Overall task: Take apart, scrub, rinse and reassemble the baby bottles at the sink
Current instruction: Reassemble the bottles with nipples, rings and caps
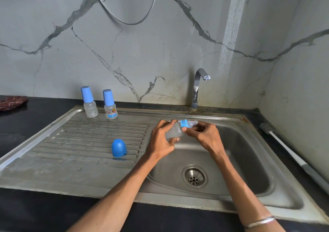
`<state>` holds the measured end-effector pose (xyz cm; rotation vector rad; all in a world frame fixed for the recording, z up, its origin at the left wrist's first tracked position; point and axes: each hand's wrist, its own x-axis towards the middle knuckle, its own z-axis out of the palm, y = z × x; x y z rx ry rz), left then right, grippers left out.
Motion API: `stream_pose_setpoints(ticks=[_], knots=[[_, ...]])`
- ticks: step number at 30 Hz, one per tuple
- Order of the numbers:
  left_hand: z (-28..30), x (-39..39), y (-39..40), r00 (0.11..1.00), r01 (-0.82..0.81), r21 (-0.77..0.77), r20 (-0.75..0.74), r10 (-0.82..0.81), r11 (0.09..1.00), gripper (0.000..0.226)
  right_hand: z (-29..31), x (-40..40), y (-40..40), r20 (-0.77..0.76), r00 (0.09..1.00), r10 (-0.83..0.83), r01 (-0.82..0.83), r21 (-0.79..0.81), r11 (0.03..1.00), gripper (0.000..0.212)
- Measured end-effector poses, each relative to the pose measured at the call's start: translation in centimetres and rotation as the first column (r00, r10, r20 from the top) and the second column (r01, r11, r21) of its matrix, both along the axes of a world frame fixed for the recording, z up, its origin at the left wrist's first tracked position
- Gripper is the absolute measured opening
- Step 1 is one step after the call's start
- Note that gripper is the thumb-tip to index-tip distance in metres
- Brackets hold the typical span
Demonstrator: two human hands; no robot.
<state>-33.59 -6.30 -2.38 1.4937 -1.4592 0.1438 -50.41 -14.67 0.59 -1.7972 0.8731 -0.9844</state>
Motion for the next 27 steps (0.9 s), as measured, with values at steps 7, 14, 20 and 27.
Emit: stream_pose_setpoints(ticks=[7, 14, 20, 27], knots=[[2.3, 0.8, 1.5, 0.987, -0.087, -0.083, -0.143, 0.075, 0.993, 0.056, -1.1, 2.0, 1.6, -0.011, 0.995, 0.097, -0.094, 0.158, 0.983, 0.042], [4.4, 5.4, 6.5, 0.974, -0.155, -0.128, -0.186, 0.13, 0.98, 0.058, -2.0, 11.1, 7.6, -0.32, 0.905, 0.28, -0.298, -0.007, 0.955, 0.048], [4.9, 11.0, 11.8, 0.961, -0.231, -0.144, -0.19, 0.202, 0.962, 0.051, -2.4, 17.4, 11.2, -0.439, 0.847, 0.301, -0.369, -0.077, 0.926, 0.076], [3.3, 14.6, 14.7, 0.947, -0.265, -0.048, -0.203, 0.25, 0.963, 0.062, -3.0, 18.7, 12.0, -0.385, 0.903, 0.19, -0.255, -0.123, 0.959, 0.047]])
